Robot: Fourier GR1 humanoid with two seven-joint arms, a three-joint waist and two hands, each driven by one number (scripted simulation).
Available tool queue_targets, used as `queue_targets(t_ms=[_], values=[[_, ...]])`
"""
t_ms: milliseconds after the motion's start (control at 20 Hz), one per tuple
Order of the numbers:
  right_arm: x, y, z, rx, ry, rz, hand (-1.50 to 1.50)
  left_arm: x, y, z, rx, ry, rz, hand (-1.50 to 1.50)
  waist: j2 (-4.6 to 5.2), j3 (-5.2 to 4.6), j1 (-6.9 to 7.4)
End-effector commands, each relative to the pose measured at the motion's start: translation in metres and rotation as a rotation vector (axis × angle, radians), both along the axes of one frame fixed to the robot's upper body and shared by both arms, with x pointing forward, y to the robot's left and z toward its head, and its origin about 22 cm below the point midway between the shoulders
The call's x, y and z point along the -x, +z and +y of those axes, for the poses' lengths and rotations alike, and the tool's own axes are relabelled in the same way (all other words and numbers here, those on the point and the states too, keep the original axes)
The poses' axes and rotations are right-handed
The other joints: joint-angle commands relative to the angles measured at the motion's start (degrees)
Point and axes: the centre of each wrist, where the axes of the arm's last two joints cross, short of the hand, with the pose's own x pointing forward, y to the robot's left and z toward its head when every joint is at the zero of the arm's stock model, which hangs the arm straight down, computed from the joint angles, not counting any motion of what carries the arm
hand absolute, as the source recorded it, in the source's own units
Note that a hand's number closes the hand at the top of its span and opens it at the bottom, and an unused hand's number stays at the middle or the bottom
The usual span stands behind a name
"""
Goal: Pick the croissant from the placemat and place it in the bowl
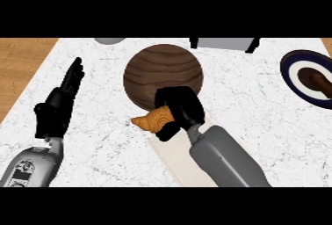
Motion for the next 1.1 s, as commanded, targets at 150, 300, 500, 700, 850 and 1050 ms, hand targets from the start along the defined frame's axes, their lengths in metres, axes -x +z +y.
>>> queue_targets(t_ms=[150, 300, 500, 700, 850, 1050], values=[[-0.002, 0.038, 0.023, -0.152, -0.342, -0.106, 1.5, -0.004, 0.001, -0.009, -0.003, -0.045, 0.004, 0.0, -0.11, -0.49, 1.7], [-0.003, 0.051, 0.037, -0.201, -0.448, -0.137, 1.5, -0.009, 0.007, -0.013, -0.012, -0.055, -0.012, 0.0, 0.33, -0.5, 2.23], [-0.009, 0.057, 0.051, -0.25, -0.596, -0.183, 1.5, -0.01, 0.005, -0.013, -0.009, -0.061, -0.004, 0.0, 0.77, -0.53, 2.51], [-0.016, 0.074, 0.066, -0.31, -0.663, -0.254, 1.5, -0.015, 0.006, -0.013, -0.021, -0.044, -0.014, 0.0, 1.1, -0.52, 2.6], [-0.031, 0.088, 0.071, -0.303, -0.725, -0.303, 1.5, -0.016, 0.006, -0.012, -0.01, -0.052, -0.017, 0.0, 1.22, -0.54, 1.83], [-0.043, 0.076, 0.068, -0.293, -0.777, -0.35, 1.5, -0.013, -0.001, -0.017, -0.008, -0.036, -0.016, 0.0, 1.25, -0.46, 0.44]])
